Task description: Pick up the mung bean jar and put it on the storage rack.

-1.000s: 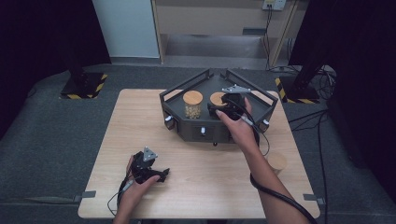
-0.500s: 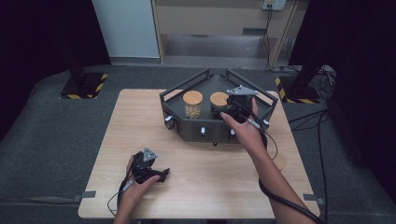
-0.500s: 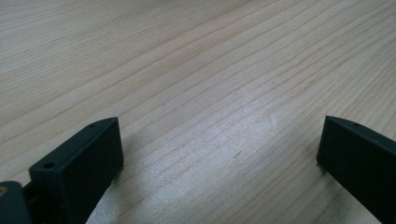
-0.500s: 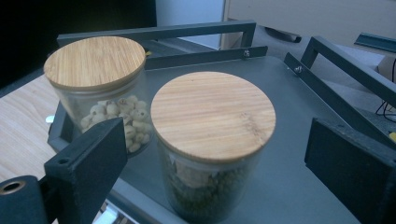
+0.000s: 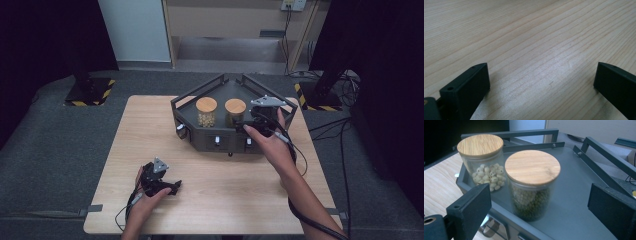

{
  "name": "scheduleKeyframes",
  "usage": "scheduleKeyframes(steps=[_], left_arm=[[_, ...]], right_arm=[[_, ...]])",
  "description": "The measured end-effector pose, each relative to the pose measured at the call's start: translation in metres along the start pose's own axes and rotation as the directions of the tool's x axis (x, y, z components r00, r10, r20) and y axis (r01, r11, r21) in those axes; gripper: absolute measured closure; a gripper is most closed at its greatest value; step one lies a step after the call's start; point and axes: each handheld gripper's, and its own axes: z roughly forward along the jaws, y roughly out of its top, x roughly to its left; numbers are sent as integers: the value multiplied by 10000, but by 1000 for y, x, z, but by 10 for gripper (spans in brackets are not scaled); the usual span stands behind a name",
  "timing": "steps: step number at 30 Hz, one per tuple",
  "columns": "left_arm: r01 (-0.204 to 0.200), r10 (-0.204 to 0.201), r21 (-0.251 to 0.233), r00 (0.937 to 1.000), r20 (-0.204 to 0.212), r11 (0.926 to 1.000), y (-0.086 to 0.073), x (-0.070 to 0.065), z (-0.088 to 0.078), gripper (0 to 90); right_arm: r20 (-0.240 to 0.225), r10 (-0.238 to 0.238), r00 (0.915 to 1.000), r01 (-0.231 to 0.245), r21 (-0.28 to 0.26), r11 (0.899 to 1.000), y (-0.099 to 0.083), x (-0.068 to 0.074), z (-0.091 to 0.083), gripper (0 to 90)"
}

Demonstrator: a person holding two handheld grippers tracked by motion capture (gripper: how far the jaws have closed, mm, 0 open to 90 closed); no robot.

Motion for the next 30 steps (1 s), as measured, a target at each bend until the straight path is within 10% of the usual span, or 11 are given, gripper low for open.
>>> scheduleKeyframes(steps=[30], left_arm=[[2,-2,14,10000,4,10000,0,0,0,0]], right_arm=[[317,420,9986,-426,158,9990,-37,-22,-49,24]])
